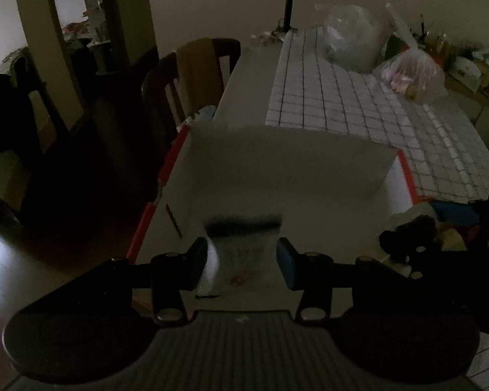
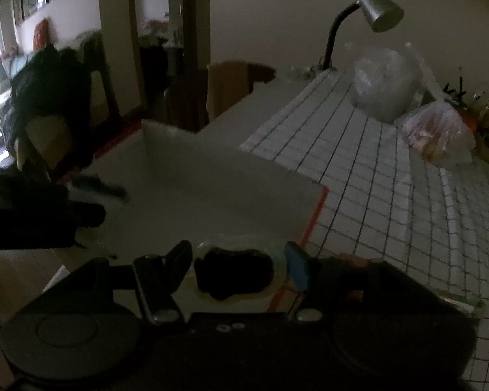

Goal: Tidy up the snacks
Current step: 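Open the left tool to drop the white packet while the right tool releases its packet, then move both tools back from the box to the snack pile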

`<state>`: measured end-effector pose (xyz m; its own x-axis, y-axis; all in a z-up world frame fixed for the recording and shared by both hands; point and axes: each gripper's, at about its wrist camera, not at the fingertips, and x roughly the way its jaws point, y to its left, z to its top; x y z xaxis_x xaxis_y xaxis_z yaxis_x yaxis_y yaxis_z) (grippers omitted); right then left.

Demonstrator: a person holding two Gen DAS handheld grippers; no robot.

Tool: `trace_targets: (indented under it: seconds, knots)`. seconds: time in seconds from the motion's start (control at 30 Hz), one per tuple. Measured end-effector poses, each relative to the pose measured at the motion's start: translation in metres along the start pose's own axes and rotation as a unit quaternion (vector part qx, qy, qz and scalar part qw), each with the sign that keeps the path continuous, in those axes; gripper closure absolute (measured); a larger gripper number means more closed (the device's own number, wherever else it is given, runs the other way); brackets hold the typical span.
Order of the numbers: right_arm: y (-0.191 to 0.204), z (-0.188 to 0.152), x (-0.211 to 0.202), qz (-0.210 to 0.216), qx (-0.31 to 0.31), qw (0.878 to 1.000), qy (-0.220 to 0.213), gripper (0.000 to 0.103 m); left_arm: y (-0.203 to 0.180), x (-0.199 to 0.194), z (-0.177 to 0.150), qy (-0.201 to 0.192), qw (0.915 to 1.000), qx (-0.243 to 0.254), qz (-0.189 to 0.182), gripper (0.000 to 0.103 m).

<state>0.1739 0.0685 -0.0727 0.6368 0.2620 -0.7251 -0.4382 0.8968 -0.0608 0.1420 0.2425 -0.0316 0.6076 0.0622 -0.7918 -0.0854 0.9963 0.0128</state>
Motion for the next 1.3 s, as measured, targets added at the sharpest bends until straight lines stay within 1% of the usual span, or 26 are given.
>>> trace_targets:
  seconds: [0.23, 0.4, 0.63, 0.67, 0.73, 0.8, 0.9, 0.97, 1.03, 1.2, 1.3]
  knots:
    - [0.014, -0.001, 0.023, -0.002, -0.014, 0.999, 0.031, 0.041, 0.006, 0.019, 0.002, 0.021, 0.9996, 0.017, -0.002, 0.057]
    - [0.020, -0.004, 0.036, -0.001, -0.023, 0.998, 0.052, 0.042, 0.010, 0.031, -0.004, 0.037, 0.9992, 0.018, -0.005, 0.057]
    - [0.022, -0.009, 0.038, 0.003, -0.017, 0.998, 0.056, 0.038, 0.014, 0.036, -0.015, 0.047, 0.9987, 0.014, -0.012, 0.057]
    - [0.022, -0.009, 0.037, 0.003, -0.016, 0.998, 0.056, 0.035, 0.015, 0.035, -0.016, 0.046, 0.9988, 0.014, -0.013, 0.057]
    - [0.021, -0.010, 0.036, 0.006, -0.012, 0.998, 0.054, 0.033, 0.014, 0.032, -0.016, 0.042, 0.9989, 0.015, -0.015, 0.056]
    - [0.020, -0.010, 0.032, 0.008, -0.007, 0.999, 0.051, 0.033, 0.013, 0.028, -0.017, 0.036, 0.9991, 0.017, -0.016, 0.053]
    - [0.019, -0.010, 0.024, 0.014, 0.000, 0.999, 0.043, 0.028, 0.011, 0.020, -0.018, 0.027, 0.9993, 0.016, -0.019, 0.048]
    - [0.017, -0.011, 0.017, 0.016, 0.006, 0.999, 0.037, 0.026, 0.009, 0.013, -0.018, 0.019, 0.9995, 0.016, -0.020, 0.040]
    - [0.016, -0.012, 0.010, 0.017, 0.009, 0.999, 0.031, 0.025, 0.006, 0.006, -0.020, 0.010, 0.9996, 0.017, -0.021, 0.036]
    - [0.010, -0.016, -0.011, 0.022, 0.021, 0.999, 0.015, 0.020, -0.001, -0.012, -0.023, -0.008, 0.9995, 0.021, -0.025, 0.035]
    - [0.006, -0.019, -0.025, 0.027, 0.030, 0.999, 0.003, 0.018, -0.004, -0.023, -0.025, -0.018, 0.9993, 0.018, -0.028, 0.031]
